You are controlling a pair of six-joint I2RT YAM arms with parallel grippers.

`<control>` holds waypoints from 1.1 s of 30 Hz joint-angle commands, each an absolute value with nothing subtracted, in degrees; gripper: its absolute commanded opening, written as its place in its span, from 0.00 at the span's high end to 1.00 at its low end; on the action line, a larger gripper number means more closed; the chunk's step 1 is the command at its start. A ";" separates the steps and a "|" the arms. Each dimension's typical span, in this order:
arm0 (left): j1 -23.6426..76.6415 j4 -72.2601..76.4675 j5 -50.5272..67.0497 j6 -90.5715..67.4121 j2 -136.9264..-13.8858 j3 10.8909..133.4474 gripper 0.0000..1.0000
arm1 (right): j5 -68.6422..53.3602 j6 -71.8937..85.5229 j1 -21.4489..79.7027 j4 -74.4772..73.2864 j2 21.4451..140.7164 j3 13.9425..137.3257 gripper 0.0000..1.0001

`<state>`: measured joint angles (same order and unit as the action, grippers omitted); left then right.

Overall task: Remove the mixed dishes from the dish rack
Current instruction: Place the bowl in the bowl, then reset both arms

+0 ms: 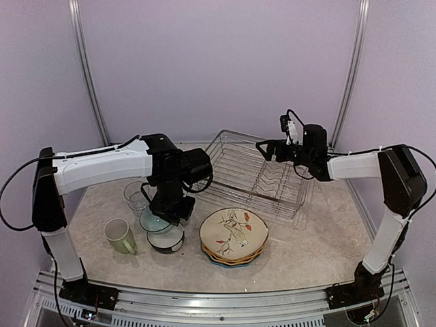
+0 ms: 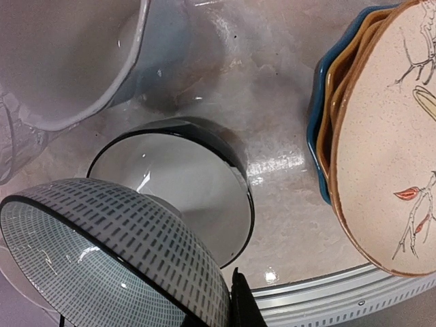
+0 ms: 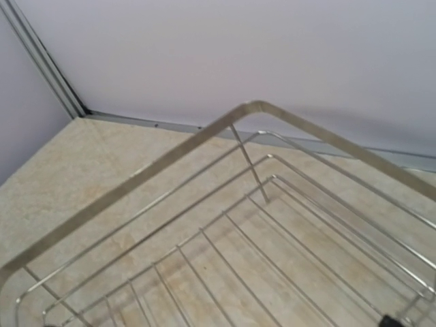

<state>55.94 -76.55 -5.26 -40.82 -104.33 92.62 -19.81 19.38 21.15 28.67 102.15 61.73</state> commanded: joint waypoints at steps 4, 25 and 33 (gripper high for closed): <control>56.40 -78.35 -5.18 -40.39 -108.80 93.54 0.95 | -18.21 17.77 20.69 25.43 97.72 60.64 0.00; 53.58 -63.29 -9.38 -33.72 -85.98 94.13 0.16 | -10.70 14.02 25.23 -12.11 59.14 54.51 0.00; 45.00 -38.57 -5.06 -23.18 -64.45 89.92 0.01 | -7.72 12.70 25.50 -24.74 40.18 63.99 0.00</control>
